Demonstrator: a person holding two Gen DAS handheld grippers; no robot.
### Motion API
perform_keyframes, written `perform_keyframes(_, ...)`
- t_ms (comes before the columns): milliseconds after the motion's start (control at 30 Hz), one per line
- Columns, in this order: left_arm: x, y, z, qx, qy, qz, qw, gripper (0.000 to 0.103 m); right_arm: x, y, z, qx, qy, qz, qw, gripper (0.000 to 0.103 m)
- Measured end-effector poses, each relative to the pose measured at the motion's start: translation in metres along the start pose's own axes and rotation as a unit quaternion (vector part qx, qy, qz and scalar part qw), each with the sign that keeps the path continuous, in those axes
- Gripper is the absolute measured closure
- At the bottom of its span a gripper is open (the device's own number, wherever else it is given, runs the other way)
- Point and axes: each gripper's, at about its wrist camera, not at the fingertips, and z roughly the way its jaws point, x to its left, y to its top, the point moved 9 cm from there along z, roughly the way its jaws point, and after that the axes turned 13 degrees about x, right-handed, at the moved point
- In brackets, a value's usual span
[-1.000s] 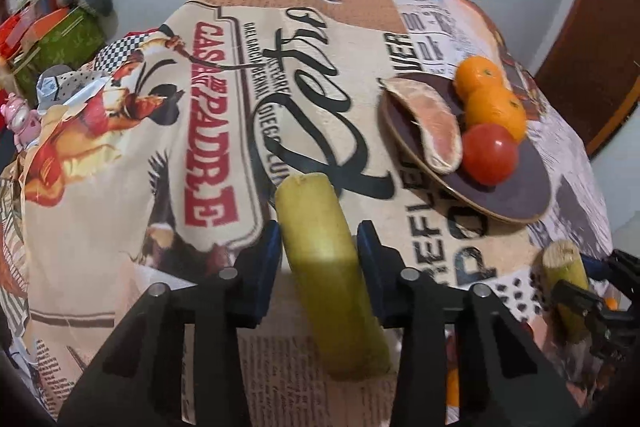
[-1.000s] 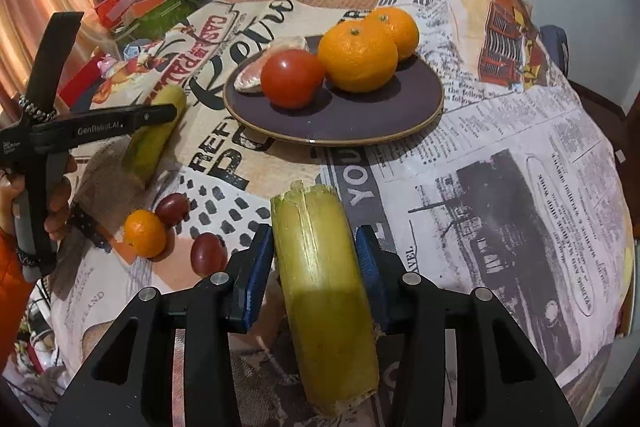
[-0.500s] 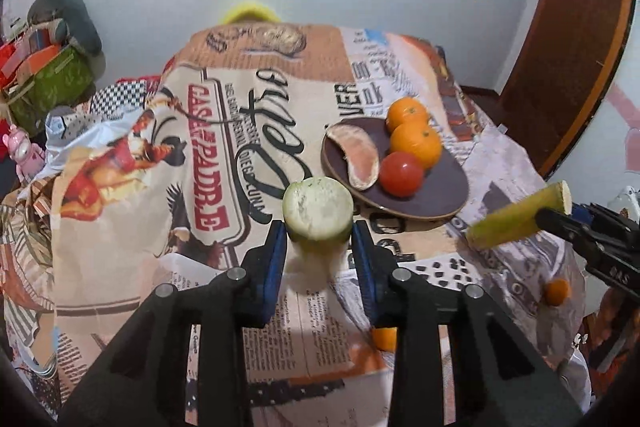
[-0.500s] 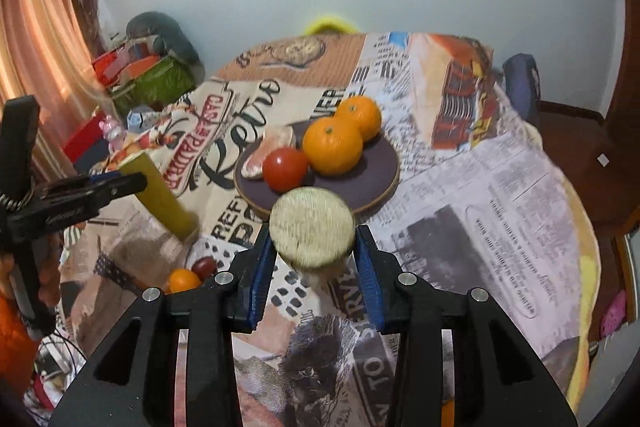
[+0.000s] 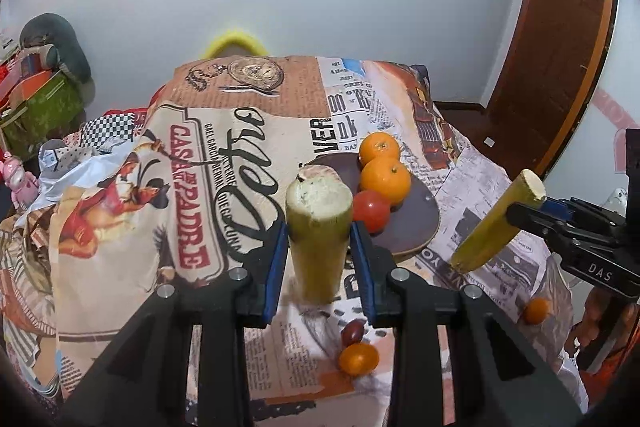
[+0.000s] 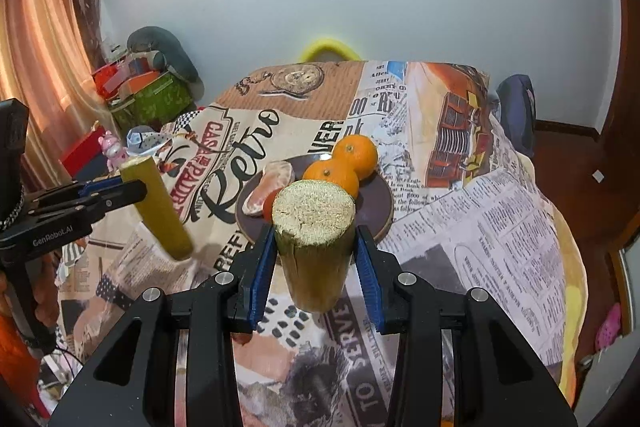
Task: Organize fruits
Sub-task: 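Lift both corn cobs upright and carry them toward the plate, then lay both corn cobs on the plate beside the oranges and open both tools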
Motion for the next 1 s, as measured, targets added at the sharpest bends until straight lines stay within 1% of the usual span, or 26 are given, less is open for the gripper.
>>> perform_keyframes(267, -0.010, 0.021, 0.027, 0.011, -0.005, 0.010, 0.9999, 0.072, -0.008, 0.012, 0.016, 0.001, 0.003, 0.006, 1.000, 0.067)
perform_keyframes(467, -0.020, 0.039, 0.042, 0.011, -0.016, 0.016, 0.9997, 0.072, -0.015, 0.022, 0.033, 0.007, 0.007, 0.013, 1.000, 0.067)
perform_keyframes(567, -0.025, 0.048, 0.053, 0.012, -0.011, 0.028, 0.9995, 0.074, -0.017, 0.026, 0.041, 0.013, 0.010, 0.014, 1.000, 0.067)
perform_keyframes(667, -0.026, 0.059, 0.062, 0.002, 0.002, 0.036, 0.9993, 0.075, -0.019, 0.032, 0.048, 0.017, 0.017, 0.016, 1.000, 0.067)
perform_keyframes(733, -0.025, 0.068, 0.067, -0.001, 0.006, 0.037, 0.9993, 0.079, -0.021, 0.035, 0.052, 0.020, 0.017, 0.018, 0.999, 0.067)
perform_keyframes(767, -0.025, 0.072, 0.069, -0.002, 0.006, 0.037, 0.9993, 0.090, -0.023, 0.036, 0.056, 0.023, 0.011, 0.018, 1.000, 0.067)
perform_keyframes(800, -0.025, 0.077, 0.072, -0.001, 0.003, 0.037, 0.9993, 0.098, -0.024, 0.037, 0.059, 0.025, 0.006, 0.017, 1.000, 0.067)
perform_keyframes(867, -0.024, 0.084, 0.077, 0.004, -0.002, 0.034, 0.9994, 0.098, -0.028, 0.037, 0.066, 0.030, -0.001, 0.019, 0.999, 0.067)
perform_keyframes(933, -0.025, 0.088, 0.086, 0.014, -0.013, 0.033, 0.9993, 0.098, -0.032, 0.038, 0.071, 0.030, 0.004, 0.025, 0.999, 0.067)
perform_keyframes(1000, -0.024, 0.088, 0.098, 0.025, -0.010, 0.031, 0.9991, 0.098, -0.034, 0.043, 0.074, 0.032, 0.008, 0.029, 0.999, 0.067)
